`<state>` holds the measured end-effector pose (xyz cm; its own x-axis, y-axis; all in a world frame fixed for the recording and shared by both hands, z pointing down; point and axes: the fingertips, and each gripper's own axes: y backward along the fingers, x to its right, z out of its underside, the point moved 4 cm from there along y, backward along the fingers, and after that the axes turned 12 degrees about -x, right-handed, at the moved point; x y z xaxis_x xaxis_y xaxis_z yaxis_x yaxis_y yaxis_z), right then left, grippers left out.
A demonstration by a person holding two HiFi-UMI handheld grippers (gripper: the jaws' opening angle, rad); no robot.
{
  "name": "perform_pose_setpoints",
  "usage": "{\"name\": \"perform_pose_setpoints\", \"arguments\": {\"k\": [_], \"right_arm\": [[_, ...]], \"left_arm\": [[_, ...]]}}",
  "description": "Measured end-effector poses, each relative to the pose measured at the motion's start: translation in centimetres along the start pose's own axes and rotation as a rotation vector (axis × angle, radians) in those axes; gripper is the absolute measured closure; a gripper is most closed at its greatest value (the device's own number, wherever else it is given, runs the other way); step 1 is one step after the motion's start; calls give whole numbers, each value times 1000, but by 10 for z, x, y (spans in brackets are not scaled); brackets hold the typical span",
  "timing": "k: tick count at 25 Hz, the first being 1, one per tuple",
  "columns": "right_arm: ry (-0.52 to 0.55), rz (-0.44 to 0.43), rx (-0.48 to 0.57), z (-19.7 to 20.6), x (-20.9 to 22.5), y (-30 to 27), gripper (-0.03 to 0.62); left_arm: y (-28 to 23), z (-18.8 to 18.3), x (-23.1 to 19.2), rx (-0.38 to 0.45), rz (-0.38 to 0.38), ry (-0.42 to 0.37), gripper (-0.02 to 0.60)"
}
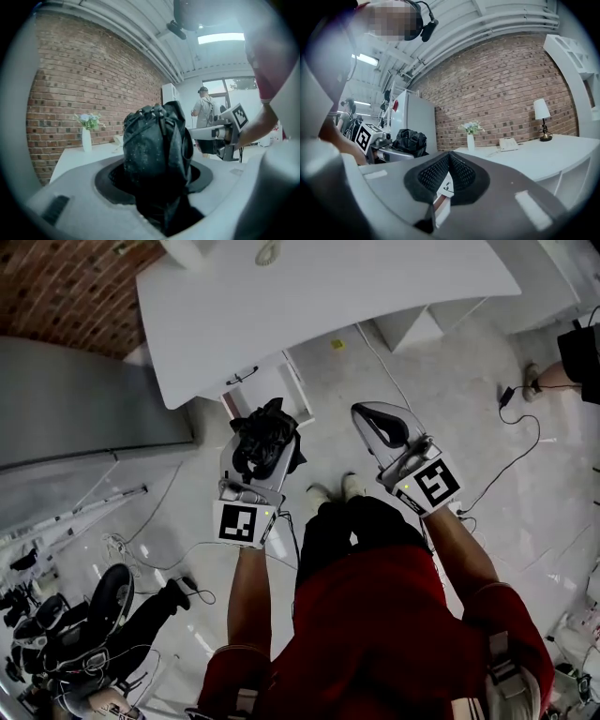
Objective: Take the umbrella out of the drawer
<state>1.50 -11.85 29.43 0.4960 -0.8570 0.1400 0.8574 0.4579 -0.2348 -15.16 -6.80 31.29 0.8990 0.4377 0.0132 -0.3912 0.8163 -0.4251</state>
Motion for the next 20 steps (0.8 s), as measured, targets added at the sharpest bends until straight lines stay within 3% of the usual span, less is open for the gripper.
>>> {"name": "perform_pose_setpoints", "arguments": {"k": [8,20], "right_arm": [[0,-45,33,-25,-24,31,582],[23,-87,100,-58,-53,36,582]], "left_arm": [[68,-36,9,106,-94,68,337],[112,-61,15,143,-130,30,337]]}}
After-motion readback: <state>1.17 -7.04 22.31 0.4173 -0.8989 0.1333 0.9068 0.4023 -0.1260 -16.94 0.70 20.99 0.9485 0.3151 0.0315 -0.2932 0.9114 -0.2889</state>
